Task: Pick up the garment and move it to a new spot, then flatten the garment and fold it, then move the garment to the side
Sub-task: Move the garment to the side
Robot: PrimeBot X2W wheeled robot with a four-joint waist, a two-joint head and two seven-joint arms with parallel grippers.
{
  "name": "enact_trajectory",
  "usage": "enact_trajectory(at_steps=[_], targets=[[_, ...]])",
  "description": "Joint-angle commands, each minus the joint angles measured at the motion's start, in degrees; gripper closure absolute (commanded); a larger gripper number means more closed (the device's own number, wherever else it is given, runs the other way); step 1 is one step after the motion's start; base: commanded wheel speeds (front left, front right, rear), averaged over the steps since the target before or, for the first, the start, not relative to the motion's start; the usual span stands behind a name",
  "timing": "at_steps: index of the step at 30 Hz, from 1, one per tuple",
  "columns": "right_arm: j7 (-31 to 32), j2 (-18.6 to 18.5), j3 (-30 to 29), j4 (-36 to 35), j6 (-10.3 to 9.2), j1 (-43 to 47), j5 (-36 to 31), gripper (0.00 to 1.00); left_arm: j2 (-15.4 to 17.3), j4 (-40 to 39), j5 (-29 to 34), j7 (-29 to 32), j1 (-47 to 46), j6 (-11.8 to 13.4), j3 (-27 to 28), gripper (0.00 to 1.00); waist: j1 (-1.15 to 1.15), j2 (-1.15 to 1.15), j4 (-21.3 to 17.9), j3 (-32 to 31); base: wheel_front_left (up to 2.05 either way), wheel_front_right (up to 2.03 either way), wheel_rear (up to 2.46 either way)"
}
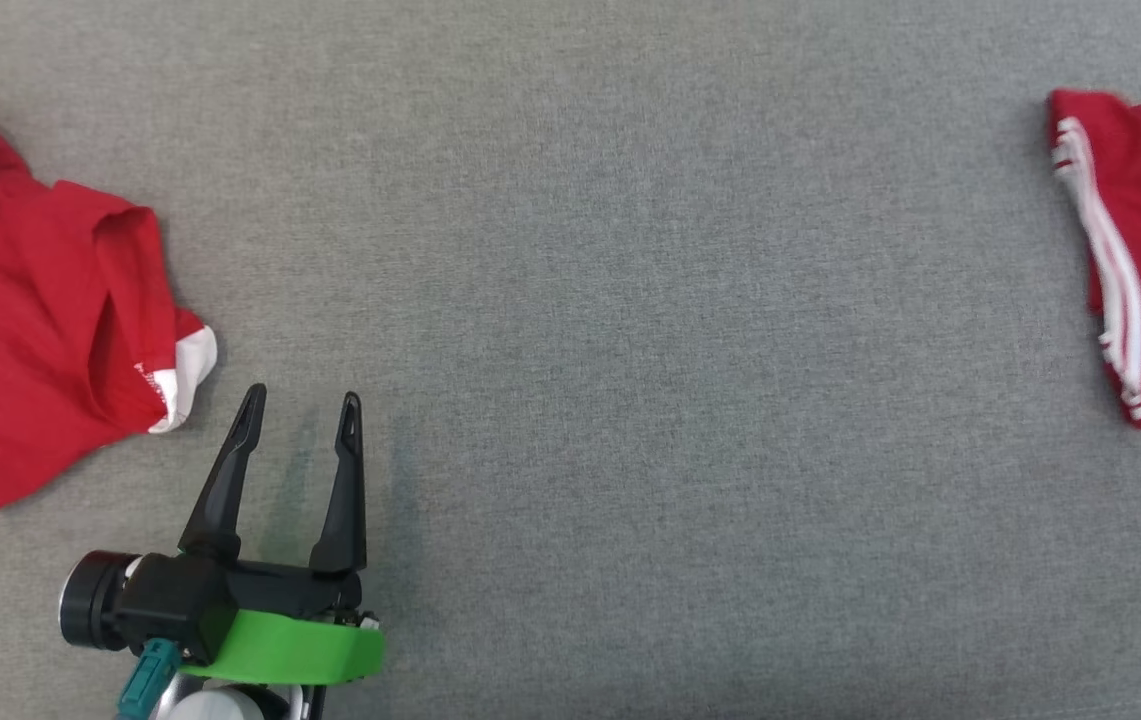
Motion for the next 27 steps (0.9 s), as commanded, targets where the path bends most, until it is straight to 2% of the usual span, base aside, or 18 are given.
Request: enact_trajectory(at_steps=[1,3,9,10,11,16,20,22,24,27], targets=[[-0.9,-1.8,-0.9,1.7,-0.07,-1.5,-1.6,1.0,0.1,-0.7,0.7,-0.2,-0.7,-0.3,0.0,0.0,-0.01,0.0,-2.1,4.6,0.0,0.0,0.0],[-3.1,-3.9,-2.5,4.7,-0.07,-3.4,-4.1,1.0,0.1,-1.6,1.0,-0.2,-0.4,-0.4,0.1,0.0,-0.01,0.0,-2.6,5.9,0.0,0.0,0.0],[-7.4,-3.2,-3.9,11.7,-0.07,-8.8,-9.5,1.0,0.3,-1.5,2.0,-0.2,0.2,-0.5,0.4,0.0,-0.01,0.0,-3.5,7.0,0.0,0.0,0.0],[-9.0,-3.4,-4.5,13.2,-0.08,-10.0,-11.0,0.67,0.3,-1.4,2.1,-0.2,0.2,-0.6,0.4,0.0,-0.01,0.0,-3.5,7.0,0.0,0.0,0.0],[-10.1,-3.2,-5.1,15.0,-0.08,-11.0,-12.5,0.0,0.3,-1.5,2.1,-0.2,-0.1,-0.6,0.5,0.0,-0.01,0.0,-3.3,7.0,0.0,0.0,0.0],[-17.6,-1.5,-5.3,18.2,-0.07,-15.1,-20.0,0.0,0.2,-1.5,1.0,-0.2,-1.0,-0.5,1.4,0.0,-0.01,0.0,-2.9,5.9,0.0,0.0,0.0],[-22.6,2.1,-6.3,15.8,-0.07,-14.9,-22.2,0.0,0.1,-0.4,0.1,-0.2,-0.2,0.0,1.2,0.0,-0.01,0.0,-3.3,3.0,0.0,0.0,0.0],[-23.1,5.5,-6.6,11.9,-0.06,-12.6,-21.6,0.0,0.1,0.4,-0.5,-0.2,-0.1,0.1,0.8,0.0,-0.01,0.0,-3.7,0.9,0.0,0.0,0.0],[-23.2,7.2,-7.5,4.8,-0.07,-9.0,-21.9,0.0,0.1,1.2,-1.3,-0.2,-0.1,0.4,0.8,0.0,-0.01,0.0,-4.0,-1.2,0.0,0.0,0.0],[-23.1,13.3,-10.1,-7.9,-0.07,0.0,-23.8,0.0,0.1,2.6,-2.1,-0.2,0.3,1.2,1.2,0.0,-0.01,0.0,-4.7,-5.1,0.0,0.0,0.0]])
